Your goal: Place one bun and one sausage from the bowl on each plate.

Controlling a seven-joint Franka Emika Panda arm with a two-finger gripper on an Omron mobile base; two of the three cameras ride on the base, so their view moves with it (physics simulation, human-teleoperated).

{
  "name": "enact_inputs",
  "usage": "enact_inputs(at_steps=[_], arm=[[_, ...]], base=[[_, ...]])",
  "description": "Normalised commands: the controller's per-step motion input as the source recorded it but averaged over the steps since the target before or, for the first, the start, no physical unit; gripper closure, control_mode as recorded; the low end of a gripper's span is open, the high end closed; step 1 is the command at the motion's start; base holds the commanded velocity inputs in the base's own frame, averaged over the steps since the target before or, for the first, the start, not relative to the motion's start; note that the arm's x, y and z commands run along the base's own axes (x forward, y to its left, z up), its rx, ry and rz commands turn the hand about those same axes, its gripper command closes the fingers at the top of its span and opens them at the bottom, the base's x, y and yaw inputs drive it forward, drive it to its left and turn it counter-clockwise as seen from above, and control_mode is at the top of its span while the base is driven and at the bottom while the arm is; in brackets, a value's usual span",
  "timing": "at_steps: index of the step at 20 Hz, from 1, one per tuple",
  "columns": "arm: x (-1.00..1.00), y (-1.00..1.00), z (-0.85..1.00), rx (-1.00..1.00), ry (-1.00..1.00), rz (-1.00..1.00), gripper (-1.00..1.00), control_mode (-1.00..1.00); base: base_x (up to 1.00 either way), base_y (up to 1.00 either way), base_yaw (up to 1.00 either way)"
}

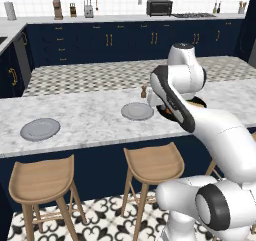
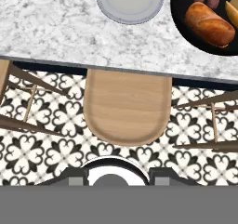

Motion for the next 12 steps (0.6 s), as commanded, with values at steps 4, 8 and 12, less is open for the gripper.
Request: enact_inputs(at_steps=[4,8,12], arm=[[0.01,-0.34,0.0,0.0,0.0,0.0,-1.0,-1.0],[0.43,-0.99,0.0,0.03,0.09,0.0,-1.0,-1.0],[0.75,-1.0,0.0,0.1,0.1,0.0,-1.0,-1.0]], base=[[0.0,0.0,0.0],[0.0,0.0,0.0],[0.0,0.0,0.0]])
